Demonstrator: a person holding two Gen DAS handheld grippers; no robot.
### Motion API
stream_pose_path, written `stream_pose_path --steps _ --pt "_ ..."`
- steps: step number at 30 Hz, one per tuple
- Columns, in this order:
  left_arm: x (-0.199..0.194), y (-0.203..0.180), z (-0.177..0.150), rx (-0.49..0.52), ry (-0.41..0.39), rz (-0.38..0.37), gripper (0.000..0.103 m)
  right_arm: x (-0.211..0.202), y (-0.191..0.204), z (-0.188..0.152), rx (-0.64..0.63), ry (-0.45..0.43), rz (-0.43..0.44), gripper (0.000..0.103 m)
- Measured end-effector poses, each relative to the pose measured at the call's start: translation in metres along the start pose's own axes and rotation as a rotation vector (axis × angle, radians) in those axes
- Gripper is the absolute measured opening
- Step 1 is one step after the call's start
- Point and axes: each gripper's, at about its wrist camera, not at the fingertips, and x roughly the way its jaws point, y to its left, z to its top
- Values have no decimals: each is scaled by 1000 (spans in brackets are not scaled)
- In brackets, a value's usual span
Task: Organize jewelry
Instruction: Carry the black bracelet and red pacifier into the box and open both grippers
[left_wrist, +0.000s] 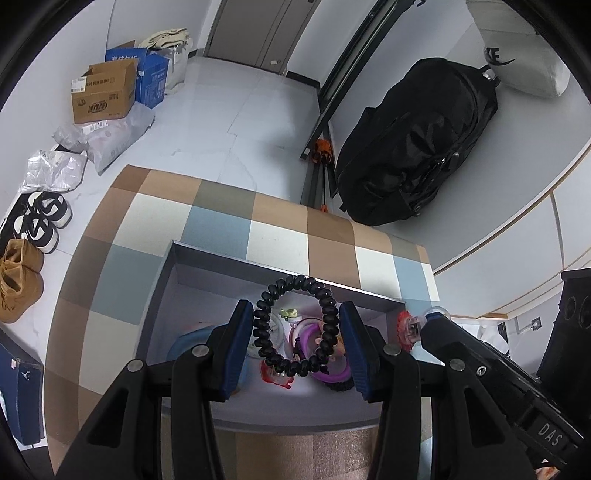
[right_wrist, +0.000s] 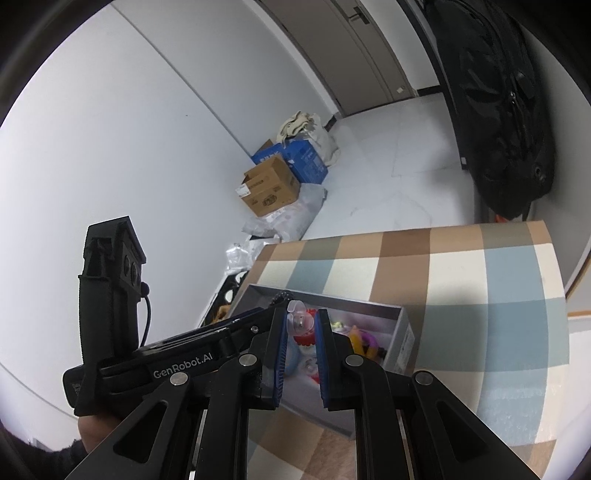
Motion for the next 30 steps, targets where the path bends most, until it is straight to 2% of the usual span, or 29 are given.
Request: stream_pose_path --steps 7,11,13,15,17,19,24,27,30 --pt "7 0 0 -3 31 -2 42 4 -9 1 27 3 -30 16" --pt "3 -4 1 12 25 -2 52 4 -11 1 41 0 -31 17" --pt "2 -3 1 8 16 -5 59 2 -10 2 43 -8 -29 25" --pt "0 -3 1 -1 6 -14 60 -1 -11 2 48 -17 -31 36" --pt "-2 -3 1 -3 2 -14 60 -5 -11 3 53 -30 -20 41" --pt "-4 -4 1 -1 -9 -9 60 -9 -10 3 50 -40 -30 52" --pt "-11 -6 -1 11 -28 4 60 -14 -8 2 45 -48 -37 58" --pt "-15 -7 -3 20 -42 12 60 -18 -7 2 46 -56 -40 67" --pt "-22 -10 -5 40 -70 30 60 -23 -3 1 29 -70 -42 69"
